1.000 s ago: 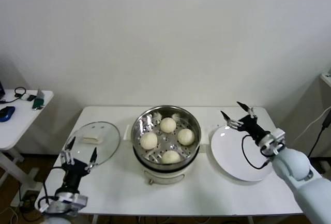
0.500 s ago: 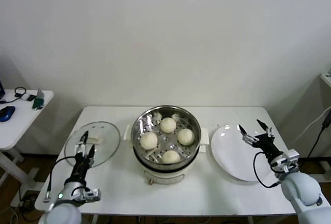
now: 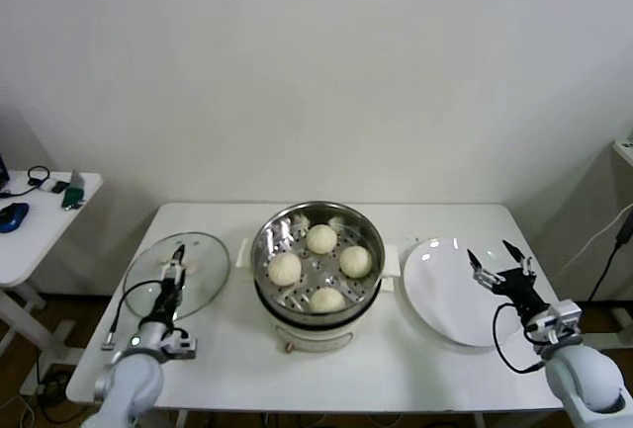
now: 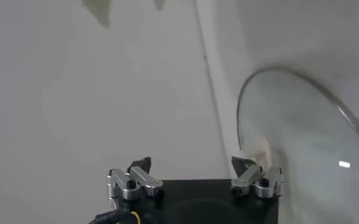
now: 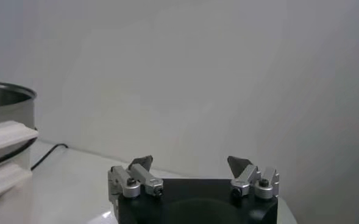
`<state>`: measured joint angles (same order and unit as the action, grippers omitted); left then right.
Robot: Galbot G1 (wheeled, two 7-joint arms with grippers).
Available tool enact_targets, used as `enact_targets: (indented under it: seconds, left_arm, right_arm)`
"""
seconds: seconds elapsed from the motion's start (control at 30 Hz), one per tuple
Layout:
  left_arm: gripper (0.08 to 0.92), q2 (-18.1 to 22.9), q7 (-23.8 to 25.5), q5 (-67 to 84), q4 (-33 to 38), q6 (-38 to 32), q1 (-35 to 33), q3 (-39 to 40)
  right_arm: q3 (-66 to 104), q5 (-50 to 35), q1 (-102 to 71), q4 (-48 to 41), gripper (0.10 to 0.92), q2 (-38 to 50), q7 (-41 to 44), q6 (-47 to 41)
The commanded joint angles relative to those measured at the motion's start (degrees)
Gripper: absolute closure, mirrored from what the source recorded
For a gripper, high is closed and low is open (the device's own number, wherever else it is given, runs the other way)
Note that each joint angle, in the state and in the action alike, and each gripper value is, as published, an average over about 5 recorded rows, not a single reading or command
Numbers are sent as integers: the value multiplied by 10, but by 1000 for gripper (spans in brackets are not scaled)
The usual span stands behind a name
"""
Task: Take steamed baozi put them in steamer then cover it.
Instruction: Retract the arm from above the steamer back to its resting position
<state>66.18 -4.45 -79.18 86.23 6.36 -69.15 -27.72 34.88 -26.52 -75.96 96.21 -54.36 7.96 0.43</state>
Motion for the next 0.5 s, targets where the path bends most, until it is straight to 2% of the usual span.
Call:
enact_targets:
  seconds: [0.03, 0.5]
  left_arm:
    - [177, -6, -2, -36, -122, -17, 83, 7]
    - [177, 1, -27, -21, -184, -33, 143, 9]
  right_arm:
    - [11, 12, -13, 1, 203, -9, 1, 1]
    - [17, 31, -22, -2, 203, -11, 12, 10]
